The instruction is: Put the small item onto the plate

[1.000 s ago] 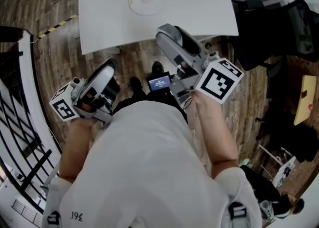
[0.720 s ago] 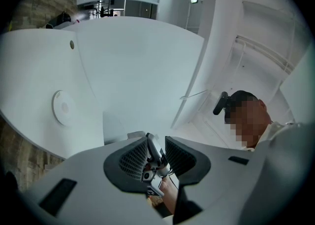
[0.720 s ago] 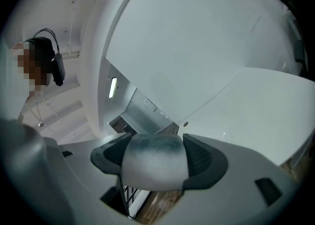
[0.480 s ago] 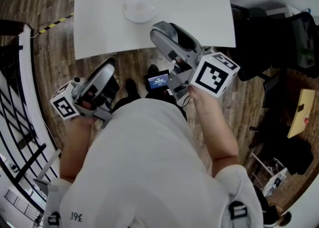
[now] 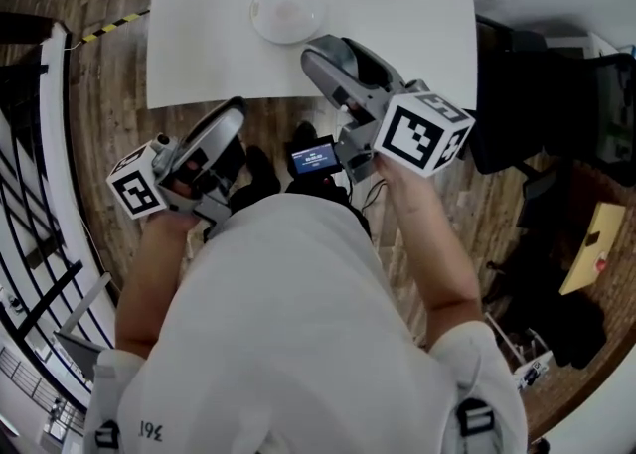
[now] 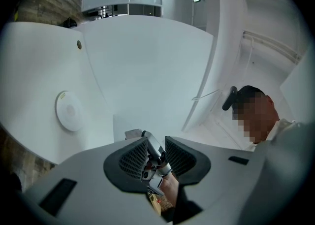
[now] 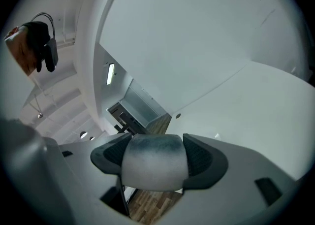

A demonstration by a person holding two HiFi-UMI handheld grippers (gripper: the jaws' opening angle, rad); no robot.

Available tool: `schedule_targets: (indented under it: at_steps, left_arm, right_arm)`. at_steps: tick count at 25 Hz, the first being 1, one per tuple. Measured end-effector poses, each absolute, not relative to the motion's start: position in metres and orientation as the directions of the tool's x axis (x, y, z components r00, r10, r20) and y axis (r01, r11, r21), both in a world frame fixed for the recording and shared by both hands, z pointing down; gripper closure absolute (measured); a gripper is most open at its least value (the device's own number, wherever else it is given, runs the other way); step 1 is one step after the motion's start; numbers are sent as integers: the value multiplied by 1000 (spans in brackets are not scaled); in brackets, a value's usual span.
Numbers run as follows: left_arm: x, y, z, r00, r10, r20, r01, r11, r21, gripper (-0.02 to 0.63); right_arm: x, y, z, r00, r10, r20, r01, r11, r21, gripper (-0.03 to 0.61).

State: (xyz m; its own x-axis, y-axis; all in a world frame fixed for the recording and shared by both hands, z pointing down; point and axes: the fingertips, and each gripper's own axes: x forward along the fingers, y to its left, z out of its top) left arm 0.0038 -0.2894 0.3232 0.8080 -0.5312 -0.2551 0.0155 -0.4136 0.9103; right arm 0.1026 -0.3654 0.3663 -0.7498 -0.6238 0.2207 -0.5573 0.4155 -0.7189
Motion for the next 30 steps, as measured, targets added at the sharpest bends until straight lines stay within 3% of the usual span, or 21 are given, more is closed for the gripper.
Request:
schedule_targets:
  at_steps: [12,30]
  left_arm:
    - [2,-323,384,828,-542,-141,-60,-336,940,503]
    - [-9,-349,458,834,-551,37,-165,-184,969,503]
  right_arm:
    - [88,-396,441,-744,-544,388,-632,384,-674,261]
    - [52,-449,517,-645,-437,627,-719,624,-305,261]
